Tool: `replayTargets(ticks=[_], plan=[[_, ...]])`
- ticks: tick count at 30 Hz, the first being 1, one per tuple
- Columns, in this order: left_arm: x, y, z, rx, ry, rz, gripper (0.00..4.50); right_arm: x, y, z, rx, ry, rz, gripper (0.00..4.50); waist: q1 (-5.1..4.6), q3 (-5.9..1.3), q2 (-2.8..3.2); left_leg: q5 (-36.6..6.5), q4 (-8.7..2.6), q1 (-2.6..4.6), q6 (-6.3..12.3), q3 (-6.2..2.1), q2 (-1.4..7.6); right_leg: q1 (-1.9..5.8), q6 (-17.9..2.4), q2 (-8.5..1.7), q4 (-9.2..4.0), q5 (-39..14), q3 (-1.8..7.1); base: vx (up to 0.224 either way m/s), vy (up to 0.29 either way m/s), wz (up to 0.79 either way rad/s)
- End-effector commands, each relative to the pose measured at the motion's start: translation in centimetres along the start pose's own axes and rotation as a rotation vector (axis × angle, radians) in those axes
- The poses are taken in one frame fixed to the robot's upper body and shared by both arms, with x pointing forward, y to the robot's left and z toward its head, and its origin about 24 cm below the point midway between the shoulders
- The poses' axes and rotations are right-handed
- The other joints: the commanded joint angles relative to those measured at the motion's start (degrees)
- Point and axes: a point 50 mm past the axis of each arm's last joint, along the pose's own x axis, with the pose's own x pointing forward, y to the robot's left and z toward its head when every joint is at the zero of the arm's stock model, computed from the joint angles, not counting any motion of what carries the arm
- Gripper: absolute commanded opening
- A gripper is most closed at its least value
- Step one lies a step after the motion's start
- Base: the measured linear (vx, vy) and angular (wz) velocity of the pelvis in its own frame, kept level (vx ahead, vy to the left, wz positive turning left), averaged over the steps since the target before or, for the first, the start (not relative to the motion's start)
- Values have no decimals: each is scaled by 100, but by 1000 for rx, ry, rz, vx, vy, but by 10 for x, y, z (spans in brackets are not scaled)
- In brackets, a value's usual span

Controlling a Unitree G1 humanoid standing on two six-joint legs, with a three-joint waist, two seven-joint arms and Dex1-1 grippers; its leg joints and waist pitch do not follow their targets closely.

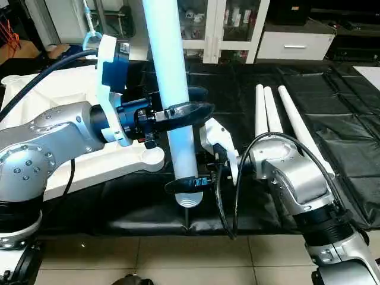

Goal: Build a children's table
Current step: Pick table leg

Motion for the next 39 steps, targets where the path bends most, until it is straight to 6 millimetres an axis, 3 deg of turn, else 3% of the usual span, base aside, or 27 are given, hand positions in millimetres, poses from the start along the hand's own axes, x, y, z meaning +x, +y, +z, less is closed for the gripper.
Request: replayTargets(ticks=[1,26,27,32,39], plan=[[7,-11,0,14,13,-64,177,-2,0,3,-12,-8,-3,192,19,-396,-57,-1468,-482,261,-94,-185,437,145,-1681,-275,-362,-682,121,0,0,0],[14,-15,1,35,5,-98,177,2,4,-1,-7,9,14,190,32,-414,-50,-1383,-463,255,-49,-189,435,150,-1677,-277,-353,-653,116,0,0,0],[14,-15,1,35,4,-93,233,2,4,-1,-7,10,14,190,27,-413,-56,-1426,-464,260,-60,-186,436,145,-1675,-272,-358,-680,115,0,0,0],[10,-3,9,-5,-51,-20,263,2,3,1,-9,-1,5,189,37,-414,-57,-1464,-461,251,-75,-194,431,155,-1688,-280,-355,-684,114,0,0,0],[-8,5,17,-21,-102,38,318,-5,-5,6,-17,-51,-78,189,23,-397,7,-1721,-482,270,-241,-205,419,115,-1617,-261,-361,-892,113,0,0,0]])
